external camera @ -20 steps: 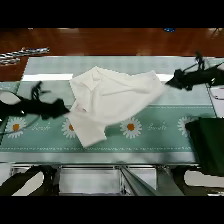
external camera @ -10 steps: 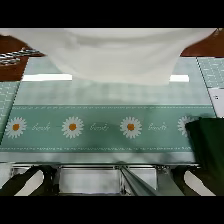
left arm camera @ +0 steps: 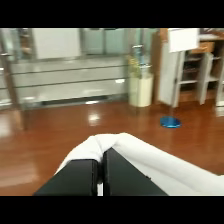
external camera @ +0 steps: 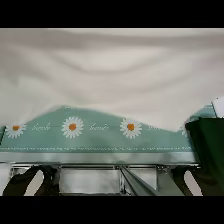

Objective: Fold the shirts.

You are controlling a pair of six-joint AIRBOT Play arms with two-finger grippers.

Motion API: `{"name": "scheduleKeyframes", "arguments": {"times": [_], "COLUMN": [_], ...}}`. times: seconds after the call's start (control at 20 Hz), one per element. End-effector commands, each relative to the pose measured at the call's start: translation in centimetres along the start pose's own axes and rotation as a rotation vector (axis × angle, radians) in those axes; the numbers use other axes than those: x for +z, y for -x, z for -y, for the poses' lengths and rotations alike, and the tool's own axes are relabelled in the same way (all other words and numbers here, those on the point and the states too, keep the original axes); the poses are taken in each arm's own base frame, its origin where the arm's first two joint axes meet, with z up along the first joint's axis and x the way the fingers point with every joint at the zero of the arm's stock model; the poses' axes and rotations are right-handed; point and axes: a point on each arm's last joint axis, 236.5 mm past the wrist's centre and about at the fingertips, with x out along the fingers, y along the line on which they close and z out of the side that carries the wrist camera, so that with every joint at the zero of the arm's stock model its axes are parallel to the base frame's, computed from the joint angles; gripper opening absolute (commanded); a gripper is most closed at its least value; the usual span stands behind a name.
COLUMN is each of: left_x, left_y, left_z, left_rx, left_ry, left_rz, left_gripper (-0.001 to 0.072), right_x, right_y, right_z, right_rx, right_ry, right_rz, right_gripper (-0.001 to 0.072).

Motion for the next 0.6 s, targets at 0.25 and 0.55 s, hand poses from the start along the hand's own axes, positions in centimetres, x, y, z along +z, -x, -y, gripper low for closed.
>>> {"name": "scheduleKeyframes", "arguments": {"times": [0.25,0.55], "left_x": [-13.6,-30.1], "left_y": [1.1,-10.5], "left_z": [-3.2,-6.4], "left_rx": [0.142,0.112], "left_ry": [0.106,0.277], "left_rz": [-0.409,-0.716], "left_gripper": [0.0019,0.0019], "right_x": [-7.9,-18.5], "right_y": [-0.5,-12.6], "right_z": [2.7,5.3], "right_rx": [-0.100,0.023], "right_ry": [-0.104,-0.282], "right_rz": [-0.267,-0.502], "right_gripper": [0.0022,0.0021]}}
